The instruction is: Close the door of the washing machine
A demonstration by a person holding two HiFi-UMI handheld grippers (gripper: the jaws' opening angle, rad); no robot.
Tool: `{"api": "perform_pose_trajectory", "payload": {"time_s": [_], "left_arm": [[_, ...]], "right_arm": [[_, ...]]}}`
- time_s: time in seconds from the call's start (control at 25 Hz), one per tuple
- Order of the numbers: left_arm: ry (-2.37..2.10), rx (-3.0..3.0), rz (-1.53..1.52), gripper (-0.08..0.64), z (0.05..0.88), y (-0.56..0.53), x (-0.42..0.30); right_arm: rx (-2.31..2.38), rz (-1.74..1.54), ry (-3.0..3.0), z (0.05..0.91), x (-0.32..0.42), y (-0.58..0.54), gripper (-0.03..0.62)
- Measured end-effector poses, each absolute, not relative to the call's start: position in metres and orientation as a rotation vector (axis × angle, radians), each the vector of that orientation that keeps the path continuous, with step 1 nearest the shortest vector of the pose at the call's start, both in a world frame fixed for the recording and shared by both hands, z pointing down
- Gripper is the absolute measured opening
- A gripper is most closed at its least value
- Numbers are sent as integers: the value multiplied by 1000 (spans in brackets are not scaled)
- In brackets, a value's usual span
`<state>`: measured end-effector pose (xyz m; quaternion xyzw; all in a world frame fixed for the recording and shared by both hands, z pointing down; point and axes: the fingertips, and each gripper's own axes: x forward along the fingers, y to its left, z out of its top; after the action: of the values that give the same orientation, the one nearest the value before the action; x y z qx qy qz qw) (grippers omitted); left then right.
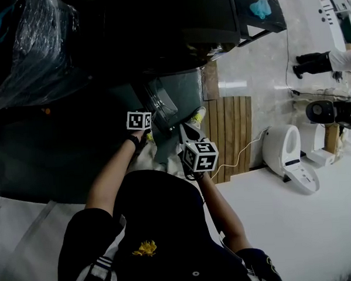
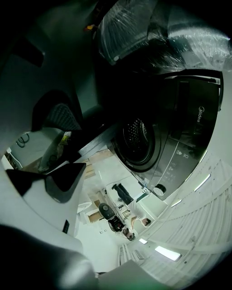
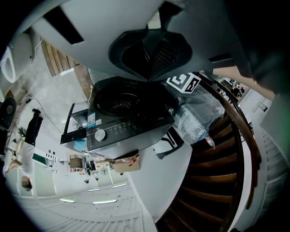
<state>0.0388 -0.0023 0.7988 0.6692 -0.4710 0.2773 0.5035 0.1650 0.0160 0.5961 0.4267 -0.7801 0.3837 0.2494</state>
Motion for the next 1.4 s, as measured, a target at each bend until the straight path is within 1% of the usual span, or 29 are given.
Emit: {"api": "perform_pose_trajectory", "payload": {"time_s": [0.56, 1.16, 1.4], "left_arm": [[-1079, 1591, 576, 279, 804, -42, 72], [-1119, 1529, 391, 285, 801, -82, 97], [-1094, 1613, 320, 281, 794, -100, 107]], "right_arm": [[1214, 1116, -2071, 611, 192, 15, 25], [1264, 1140, -2030, 619, 216, 5, 25], [1276, 1159, -2018, 621, 223, 4, 25]]}}
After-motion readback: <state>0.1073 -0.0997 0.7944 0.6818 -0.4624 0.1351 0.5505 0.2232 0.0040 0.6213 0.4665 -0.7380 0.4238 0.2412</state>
